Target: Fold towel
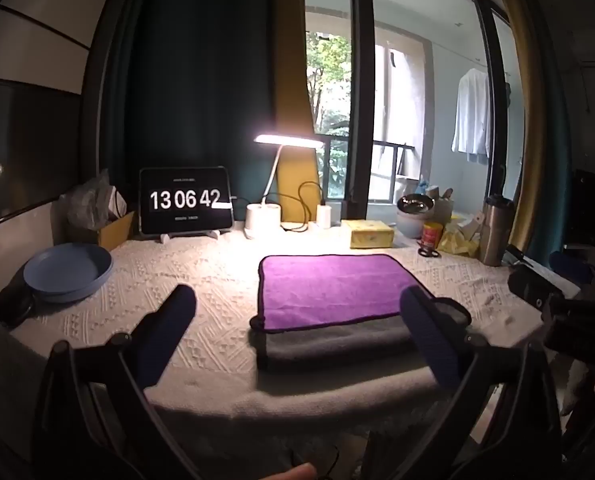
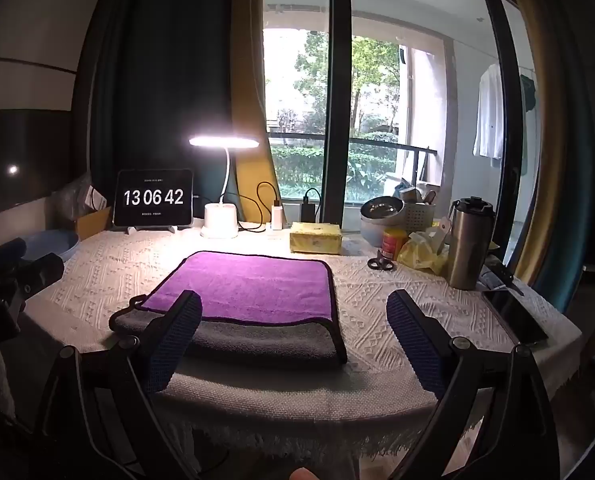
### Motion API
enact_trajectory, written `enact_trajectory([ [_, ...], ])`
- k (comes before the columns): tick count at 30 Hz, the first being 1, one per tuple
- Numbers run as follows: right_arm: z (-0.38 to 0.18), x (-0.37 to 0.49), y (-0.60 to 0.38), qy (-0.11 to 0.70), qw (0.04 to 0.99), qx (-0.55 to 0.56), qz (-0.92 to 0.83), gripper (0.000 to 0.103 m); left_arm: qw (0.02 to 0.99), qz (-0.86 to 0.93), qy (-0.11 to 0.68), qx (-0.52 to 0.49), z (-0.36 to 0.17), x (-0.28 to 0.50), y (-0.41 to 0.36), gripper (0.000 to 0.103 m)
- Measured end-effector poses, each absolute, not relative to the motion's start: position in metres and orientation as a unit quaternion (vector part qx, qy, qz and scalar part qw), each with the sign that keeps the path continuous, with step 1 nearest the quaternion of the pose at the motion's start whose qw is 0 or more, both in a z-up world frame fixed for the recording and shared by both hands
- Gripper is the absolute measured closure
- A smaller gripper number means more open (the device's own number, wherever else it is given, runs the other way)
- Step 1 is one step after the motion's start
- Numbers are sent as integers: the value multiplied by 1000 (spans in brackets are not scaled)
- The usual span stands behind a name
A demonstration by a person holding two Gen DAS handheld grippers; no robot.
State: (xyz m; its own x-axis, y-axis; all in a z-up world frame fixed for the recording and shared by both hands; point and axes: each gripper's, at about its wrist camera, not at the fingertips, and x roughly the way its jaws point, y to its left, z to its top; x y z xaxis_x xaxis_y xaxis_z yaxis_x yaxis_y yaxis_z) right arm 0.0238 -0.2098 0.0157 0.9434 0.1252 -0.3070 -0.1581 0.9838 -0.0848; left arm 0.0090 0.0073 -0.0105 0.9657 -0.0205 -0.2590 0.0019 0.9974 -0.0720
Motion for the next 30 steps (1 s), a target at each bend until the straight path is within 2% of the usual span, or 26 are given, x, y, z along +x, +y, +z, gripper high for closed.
enact_trajectory([
  [30,13,25,-211,156,984,-51,74,7,991,-1,132,-37,-10,8,10,0],
])
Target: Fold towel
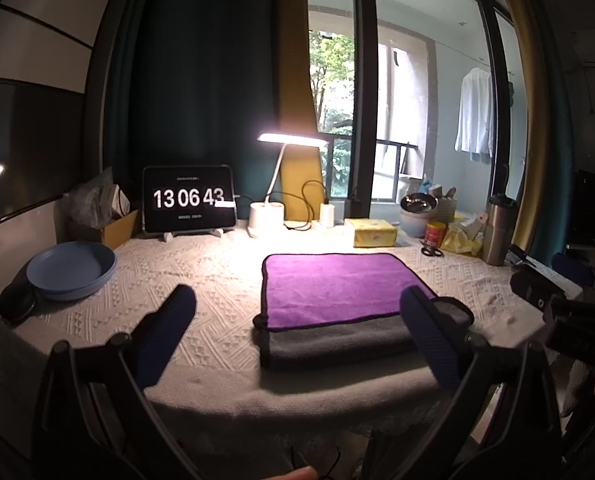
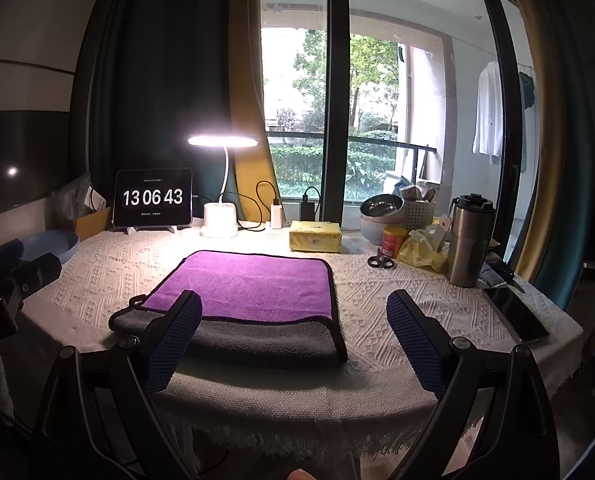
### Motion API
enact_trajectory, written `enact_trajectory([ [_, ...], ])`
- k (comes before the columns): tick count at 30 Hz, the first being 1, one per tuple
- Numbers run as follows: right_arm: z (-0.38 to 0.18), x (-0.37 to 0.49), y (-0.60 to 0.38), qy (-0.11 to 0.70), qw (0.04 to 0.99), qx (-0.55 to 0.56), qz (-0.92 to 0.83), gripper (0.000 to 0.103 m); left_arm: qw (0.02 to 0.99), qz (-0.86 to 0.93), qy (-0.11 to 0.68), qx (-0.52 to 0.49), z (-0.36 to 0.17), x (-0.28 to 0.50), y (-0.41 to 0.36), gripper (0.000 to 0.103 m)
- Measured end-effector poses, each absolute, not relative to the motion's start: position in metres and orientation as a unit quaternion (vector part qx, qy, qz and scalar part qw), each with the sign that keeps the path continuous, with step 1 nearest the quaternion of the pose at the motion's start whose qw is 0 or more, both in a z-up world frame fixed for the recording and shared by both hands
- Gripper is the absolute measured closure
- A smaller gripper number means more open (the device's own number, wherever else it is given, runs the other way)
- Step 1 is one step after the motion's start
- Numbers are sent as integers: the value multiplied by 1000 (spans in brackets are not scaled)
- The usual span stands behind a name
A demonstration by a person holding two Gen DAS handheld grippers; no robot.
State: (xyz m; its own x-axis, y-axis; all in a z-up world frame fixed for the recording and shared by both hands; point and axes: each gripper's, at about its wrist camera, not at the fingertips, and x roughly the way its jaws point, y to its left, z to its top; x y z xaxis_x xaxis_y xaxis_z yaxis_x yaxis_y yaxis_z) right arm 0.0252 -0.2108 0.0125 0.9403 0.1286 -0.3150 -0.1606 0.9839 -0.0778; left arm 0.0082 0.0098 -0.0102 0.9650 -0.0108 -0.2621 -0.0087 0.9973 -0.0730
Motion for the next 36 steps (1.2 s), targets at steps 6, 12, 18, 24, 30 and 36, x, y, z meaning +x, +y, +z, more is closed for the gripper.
enact_trajectory([
  [6,13,26,-211,156,984,-51,73,7,990,0,133,-37,-10,8,10,0],
  [12,11,31,-210,161,983,-50,74,7,990,-3,140,-34,-10,13,9,0],
  [18,8,45,-213,172,981,-47,71,7,987,-4,154,-36,-13,29,5,0],
  [24,3,63,-217,188,979,-43,68,7,984,-1,174,-30,-19,49,3,0],
  [30,-6,83,-219,208,975,-40,70,7,979,4,201,-26,-29,73,1,1],
  [36,-14,102,-226,224,971,-34,73,7,972,3,234,-37,-40,96,2,1],
])
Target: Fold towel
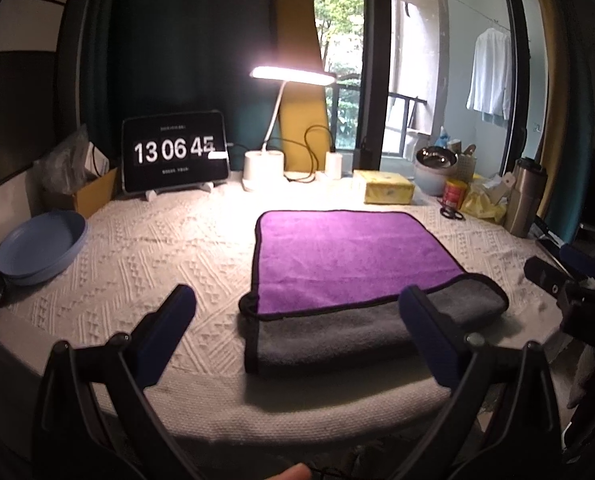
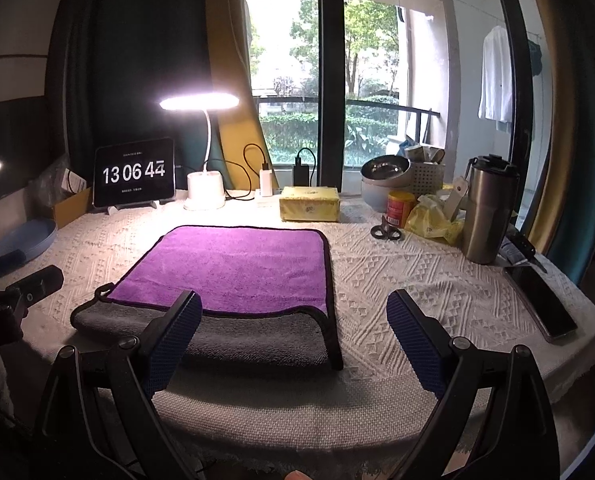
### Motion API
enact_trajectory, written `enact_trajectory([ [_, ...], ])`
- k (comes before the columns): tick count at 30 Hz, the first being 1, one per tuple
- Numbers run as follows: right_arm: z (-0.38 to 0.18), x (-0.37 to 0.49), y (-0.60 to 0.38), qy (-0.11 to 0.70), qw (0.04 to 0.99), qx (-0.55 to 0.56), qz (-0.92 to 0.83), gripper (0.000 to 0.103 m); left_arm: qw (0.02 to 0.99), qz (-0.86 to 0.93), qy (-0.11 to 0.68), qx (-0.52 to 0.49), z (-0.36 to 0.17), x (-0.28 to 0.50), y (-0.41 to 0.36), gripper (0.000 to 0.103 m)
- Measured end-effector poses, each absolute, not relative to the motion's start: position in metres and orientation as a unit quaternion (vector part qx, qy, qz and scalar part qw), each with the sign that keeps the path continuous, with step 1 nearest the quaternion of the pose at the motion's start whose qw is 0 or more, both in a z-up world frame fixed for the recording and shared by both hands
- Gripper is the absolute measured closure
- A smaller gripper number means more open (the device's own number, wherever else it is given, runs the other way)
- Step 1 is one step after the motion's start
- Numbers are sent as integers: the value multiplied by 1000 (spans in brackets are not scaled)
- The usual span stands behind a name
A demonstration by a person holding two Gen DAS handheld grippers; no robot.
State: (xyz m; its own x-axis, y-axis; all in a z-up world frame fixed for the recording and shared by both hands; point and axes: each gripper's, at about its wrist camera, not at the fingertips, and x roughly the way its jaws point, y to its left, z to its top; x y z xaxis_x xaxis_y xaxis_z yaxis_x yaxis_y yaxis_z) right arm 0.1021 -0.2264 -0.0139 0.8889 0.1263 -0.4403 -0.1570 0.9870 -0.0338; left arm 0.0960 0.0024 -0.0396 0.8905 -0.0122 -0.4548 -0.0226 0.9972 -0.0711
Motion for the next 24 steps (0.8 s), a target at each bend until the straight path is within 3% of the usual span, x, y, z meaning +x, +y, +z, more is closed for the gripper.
enact_trajectory([
  [5,-23,120,-232,240,967,-30,76,9,964,-3,263,-29,-53,115,-2,1],
  [9,-34,135,-232,264,960,-27,85,21,959,-5,282,-32,-63,129,-1,1],
  [13,-42,146,-233,279,956,-22,93,23,954,-1,296,-39,-70,140,4,2],
  [19,-54,163,-236,301,949,-16,98,33,941,2,334,-57,-89,159,12,14],
  [24,-64,176,-238,322,941,-5,103,34,931,6,362,-49,-104,172,10,15],
])
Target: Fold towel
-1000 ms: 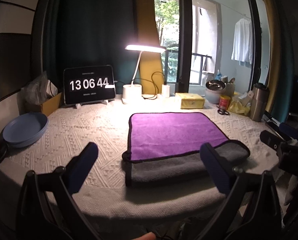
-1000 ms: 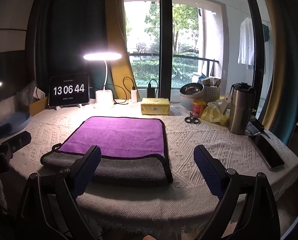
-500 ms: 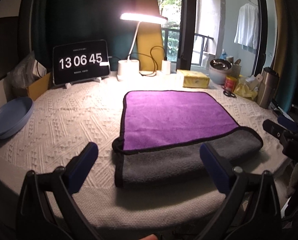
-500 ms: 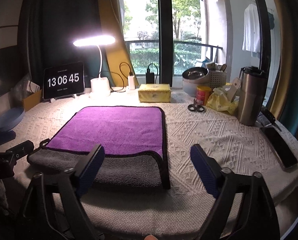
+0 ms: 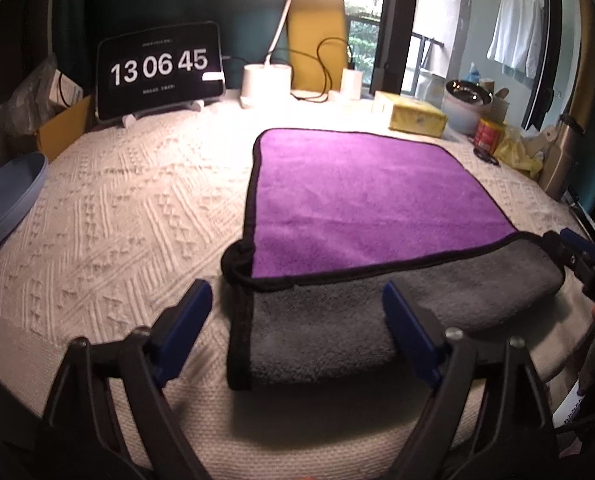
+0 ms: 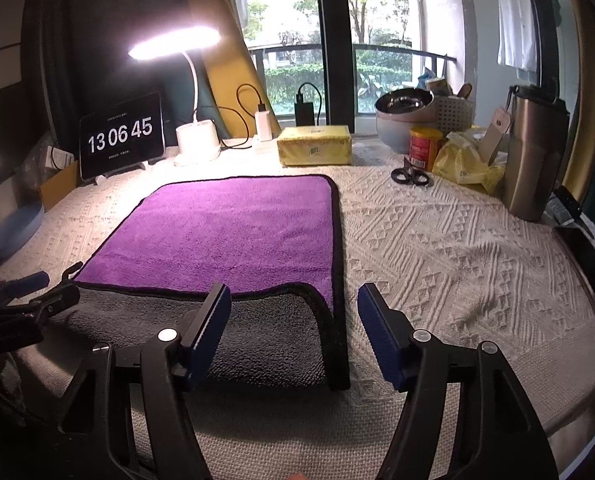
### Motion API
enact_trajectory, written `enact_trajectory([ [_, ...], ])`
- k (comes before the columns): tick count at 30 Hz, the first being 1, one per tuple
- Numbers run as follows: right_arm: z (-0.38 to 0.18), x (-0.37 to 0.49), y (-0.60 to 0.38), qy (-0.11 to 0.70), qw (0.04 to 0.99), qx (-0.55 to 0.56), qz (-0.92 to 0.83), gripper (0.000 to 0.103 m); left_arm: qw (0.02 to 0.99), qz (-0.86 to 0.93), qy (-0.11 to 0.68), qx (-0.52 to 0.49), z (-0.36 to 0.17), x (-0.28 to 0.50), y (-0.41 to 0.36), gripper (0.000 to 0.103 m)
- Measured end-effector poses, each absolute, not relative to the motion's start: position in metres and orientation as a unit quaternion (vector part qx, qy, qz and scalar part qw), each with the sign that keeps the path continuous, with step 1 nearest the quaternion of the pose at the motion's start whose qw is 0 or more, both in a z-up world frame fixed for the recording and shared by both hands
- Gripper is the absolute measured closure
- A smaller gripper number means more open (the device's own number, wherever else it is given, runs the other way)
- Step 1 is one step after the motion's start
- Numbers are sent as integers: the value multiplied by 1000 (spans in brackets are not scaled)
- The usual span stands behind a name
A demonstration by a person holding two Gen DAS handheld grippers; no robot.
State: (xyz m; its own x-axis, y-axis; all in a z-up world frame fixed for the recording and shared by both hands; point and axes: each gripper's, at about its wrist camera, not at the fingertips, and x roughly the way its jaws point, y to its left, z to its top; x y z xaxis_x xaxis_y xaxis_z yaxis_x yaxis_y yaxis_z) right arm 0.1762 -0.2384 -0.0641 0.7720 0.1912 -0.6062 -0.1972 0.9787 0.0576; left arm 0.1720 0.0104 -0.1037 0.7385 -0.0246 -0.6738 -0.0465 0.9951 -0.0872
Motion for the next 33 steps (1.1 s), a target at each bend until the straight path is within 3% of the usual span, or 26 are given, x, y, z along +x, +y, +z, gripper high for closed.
enact_trajectory([
  [3,-70,182,-238,332,938,-4,102,35,926,7,374,-46,-111,177,11,16],
  [5,-73,184,-238,338,936,-6,102,35,923,1,382,-41,-115,180,10,25],
  [10,-80,189,-234,350,931,-12,108,38,927,-1,374,-12,-114,179,2,36],
  [19,-91,189,-225,364,923,-29,118,64,933,-3,359,11,-110,171,-8,66],
  [26,-87,183,-230,348,931,-31,111,90,941,7,336,33,-102,162,-16,69],
  [33,-82,174,-233,330,937,-34,112,95,946,10,321,36,-95,155,-15,69],
])
